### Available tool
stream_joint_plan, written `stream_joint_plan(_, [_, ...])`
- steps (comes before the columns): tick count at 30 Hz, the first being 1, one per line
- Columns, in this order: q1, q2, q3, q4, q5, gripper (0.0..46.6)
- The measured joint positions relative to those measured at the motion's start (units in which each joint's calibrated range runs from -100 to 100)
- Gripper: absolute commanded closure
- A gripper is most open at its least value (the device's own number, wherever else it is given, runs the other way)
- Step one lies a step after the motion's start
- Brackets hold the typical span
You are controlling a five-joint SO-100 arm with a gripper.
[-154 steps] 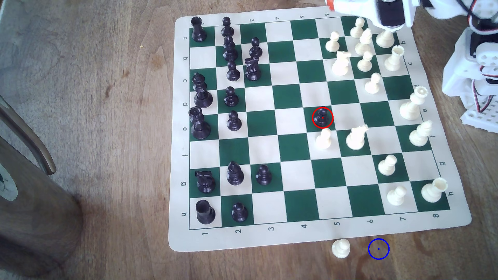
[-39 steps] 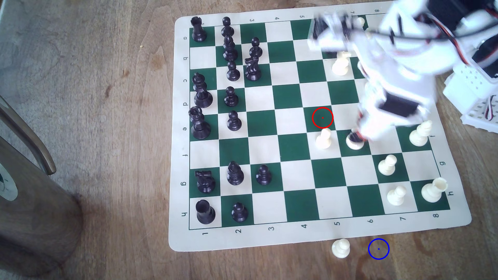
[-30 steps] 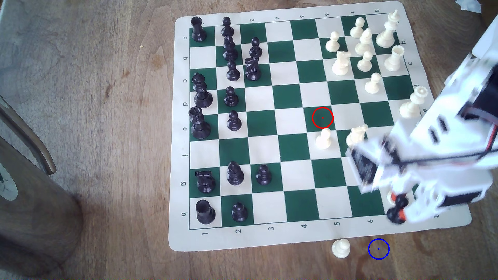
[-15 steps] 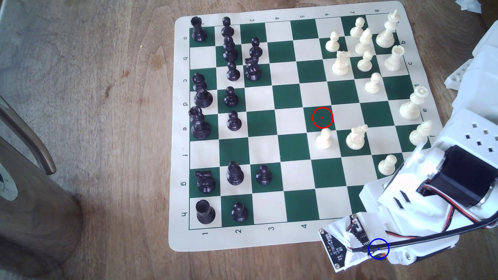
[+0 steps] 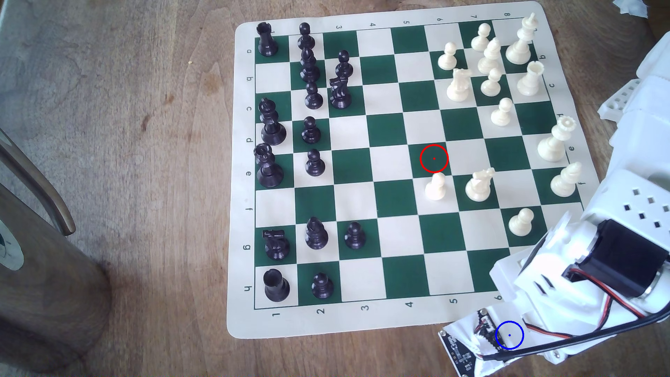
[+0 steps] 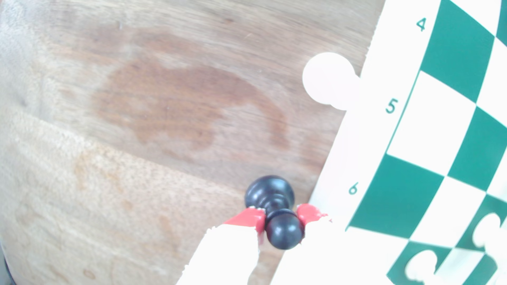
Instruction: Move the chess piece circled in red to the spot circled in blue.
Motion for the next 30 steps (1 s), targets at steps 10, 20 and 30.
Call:
stream_joint_plan(10, [2.1, 1.6, 0.0, -1.8, 0.7, 46.4])
stream_joint_plan(20, [2.8, 1.6, 0.0, -1.4, 0.1, 30.4])
stream_joint_plan(30, [2.8, 1.6, 0.0, -1.0, 0.0, 28.6])
